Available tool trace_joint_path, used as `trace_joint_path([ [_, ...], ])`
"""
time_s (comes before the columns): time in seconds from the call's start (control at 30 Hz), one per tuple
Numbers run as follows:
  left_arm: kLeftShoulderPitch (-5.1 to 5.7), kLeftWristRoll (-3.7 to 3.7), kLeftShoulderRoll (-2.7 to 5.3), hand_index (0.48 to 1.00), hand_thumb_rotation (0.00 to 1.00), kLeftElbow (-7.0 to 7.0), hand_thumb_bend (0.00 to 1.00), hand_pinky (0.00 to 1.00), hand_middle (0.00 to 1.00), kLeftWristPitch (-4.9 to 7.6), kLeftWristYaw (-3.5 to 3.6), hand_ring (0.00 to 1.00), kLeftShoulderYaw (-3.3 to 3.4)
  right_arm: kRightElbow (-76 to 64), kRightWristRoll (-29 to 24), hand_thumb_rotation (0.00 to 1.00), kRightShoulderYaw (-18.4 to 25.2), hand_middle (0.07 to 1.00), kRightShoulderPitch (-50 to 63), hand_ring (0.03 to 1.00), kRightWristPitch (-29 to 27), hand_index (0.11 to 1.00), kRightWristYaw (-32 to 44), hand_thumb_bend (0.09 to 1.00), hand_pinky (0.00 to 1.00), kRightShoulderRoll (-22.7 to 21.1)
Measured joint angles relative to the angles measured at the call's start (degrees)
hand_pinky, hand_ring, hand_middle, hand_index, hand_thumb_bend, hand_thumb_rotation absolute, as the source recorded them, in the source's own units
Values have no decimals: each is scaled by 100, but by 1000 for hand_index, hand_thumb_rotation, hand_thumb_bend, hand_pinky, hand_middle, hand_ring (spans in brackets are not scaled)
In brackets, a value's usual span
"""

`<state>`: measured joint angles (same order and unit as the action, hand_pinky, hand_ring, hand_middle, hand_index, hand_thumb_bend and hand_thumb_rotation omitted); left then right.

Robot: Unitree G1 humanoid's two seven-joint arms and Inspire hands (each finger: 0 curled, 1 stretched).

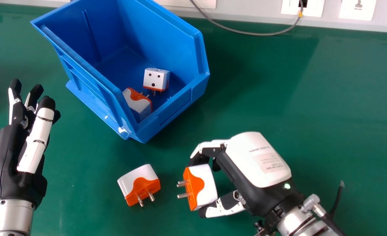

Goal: Pick all objects and put in blue box

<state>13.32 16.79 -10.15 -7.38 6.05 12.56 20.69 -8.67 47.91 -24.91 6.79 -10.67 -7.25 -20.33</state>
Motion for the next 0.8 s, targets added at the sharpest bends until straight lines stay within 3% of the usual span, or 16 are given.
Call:
trace_joint_path([
  [0.43,2,6,-5,979,633,-1,339,935,990,-6,39,980,24,-1275,-261,1,499,525,173,442,-151,472,146,495,338,96],
  [0.8,20,-12,-5,979,625,-17,334,932,989,-44,-9,980,19,-1033,-256,0,732,520,-1104,440,-111,480,307,496,337,361],
])
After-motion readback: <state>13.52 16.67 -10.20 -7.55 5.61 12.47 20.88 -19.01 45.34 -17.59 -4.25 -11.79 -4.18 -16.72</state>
